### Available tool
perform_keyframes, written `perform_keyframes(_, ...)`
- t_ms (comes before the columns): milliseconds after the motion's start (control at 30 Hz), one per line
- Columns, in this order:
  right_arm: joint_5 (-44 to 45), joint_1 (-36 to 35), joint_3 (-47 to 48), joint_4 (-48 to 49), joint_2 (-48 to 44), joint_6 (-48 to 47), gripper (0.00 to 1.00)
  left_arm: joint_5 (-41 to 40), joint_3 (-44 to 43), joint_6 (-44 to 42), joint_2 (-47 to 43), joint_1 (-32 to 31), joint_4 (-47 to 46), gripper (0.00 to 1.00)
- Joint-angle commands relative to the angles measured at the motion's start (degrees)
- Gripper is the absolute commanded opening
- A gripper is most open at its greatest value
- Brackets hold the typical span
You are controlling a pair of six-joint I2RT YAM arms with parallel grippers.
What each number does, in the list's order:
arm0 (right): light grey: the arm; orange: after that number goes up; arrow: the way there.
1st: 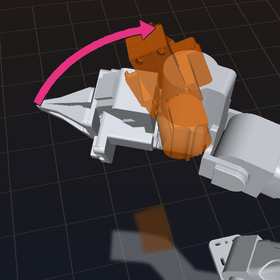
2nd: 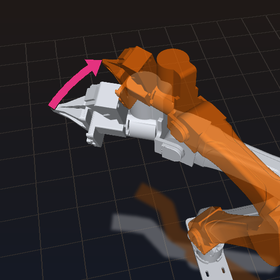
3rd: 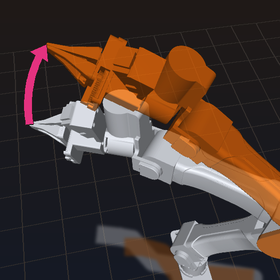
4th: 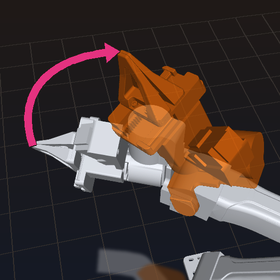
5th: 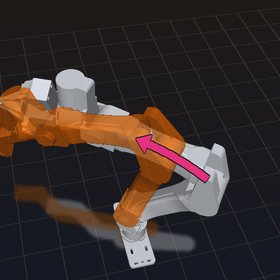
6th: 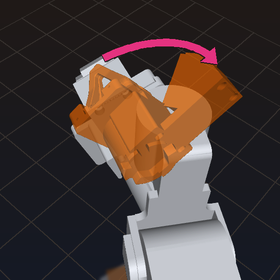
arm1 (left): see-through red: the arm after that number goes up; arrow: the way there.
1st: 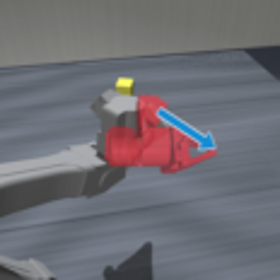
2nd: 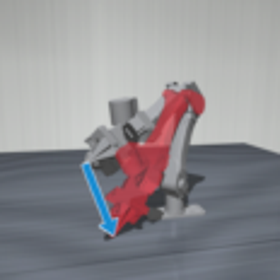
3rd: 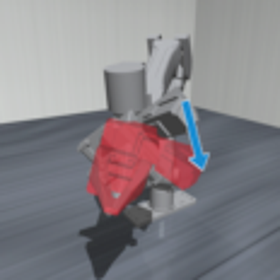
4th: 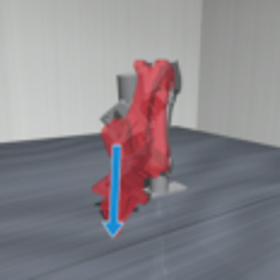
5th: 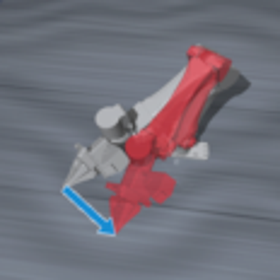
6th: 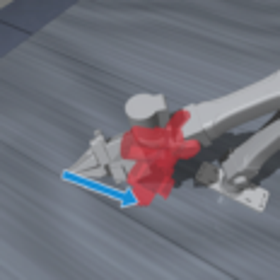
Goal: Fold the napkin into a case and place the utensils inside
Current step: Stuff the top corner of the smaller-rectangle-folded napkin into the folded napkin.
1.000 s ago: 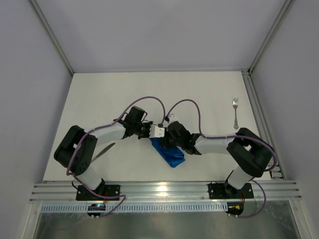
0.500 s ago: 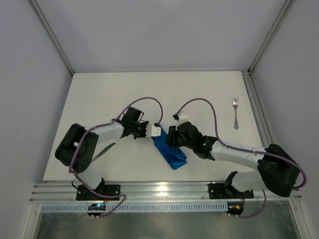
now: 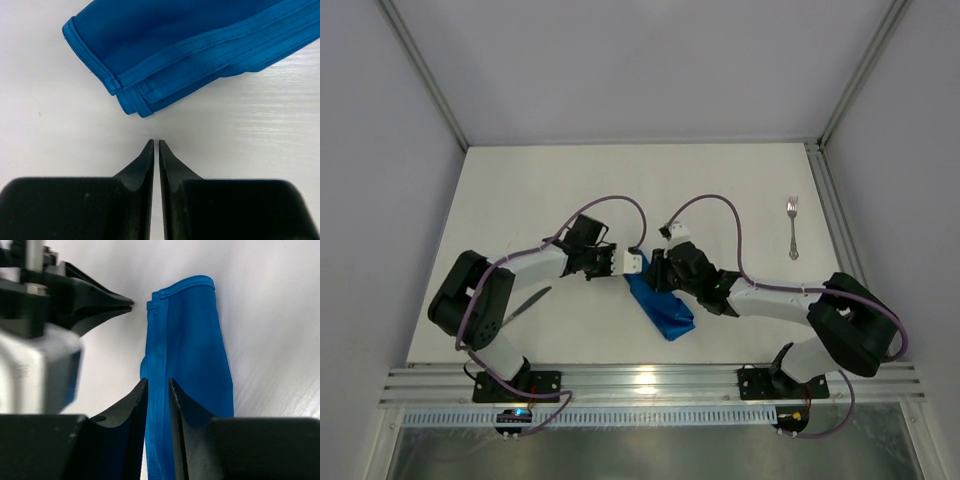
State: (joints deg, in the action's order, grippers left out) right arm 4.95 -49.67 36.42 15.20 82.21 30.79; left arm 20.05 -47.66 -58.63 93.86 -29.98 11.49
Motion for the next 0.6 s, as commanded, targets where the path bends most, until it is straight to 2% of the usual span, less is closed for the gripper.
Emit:
perform_keyframes(0, 1.1, 0.6, 2.7, 0.2, 3.6, 1.6, 0.26, 6.7, -3.0, 5.6, -2.6, 1.4, 6.5, 0.09)
perform_keyframes(67, 0.7, 0.7, 2.3, 0.8, 6.5, 2.3, 0.21, 9.1, -5.5, 8.5, -4.3, 3.0, 9.0, 0.10)
perform_keyframes(200, 0.3, 0.6, 0.5, 4.5, 10.0, 6.2, 0.16, 13.3, -9.2, 15.9, -7.5, 4.8, 14.2, 0.15)
perform_keyframes(267, -0.3, 0.6, 0.4, 6.3, 12.3, 7.1, 0.13, 16.7, -10.4, 20.3, -8.5, 4.8, 14.4, 0.26)
perform_keyframes(333, -0.7, 0.6, 0.2, 8.0, 13.5, 8.2, 0.12, 17.0, -10.7, 29.2, -8.7, 4.4, 12.6, 0.37)
perform_keyframes(433, -0.5, 0.6, -0.8, 10.1, 14.3, 9.9, 0.10, 13.3, -12.9, 39.5, -4.1, 2.9, 9.6, 0.43)
perform_keyframes(567, 0.5, 0.6, -2.2, 12.0, 14.4, 11.7, 0.08, 9.7, -17.9, 44.6, 4.2, 2.0, 13.8, 0.43)
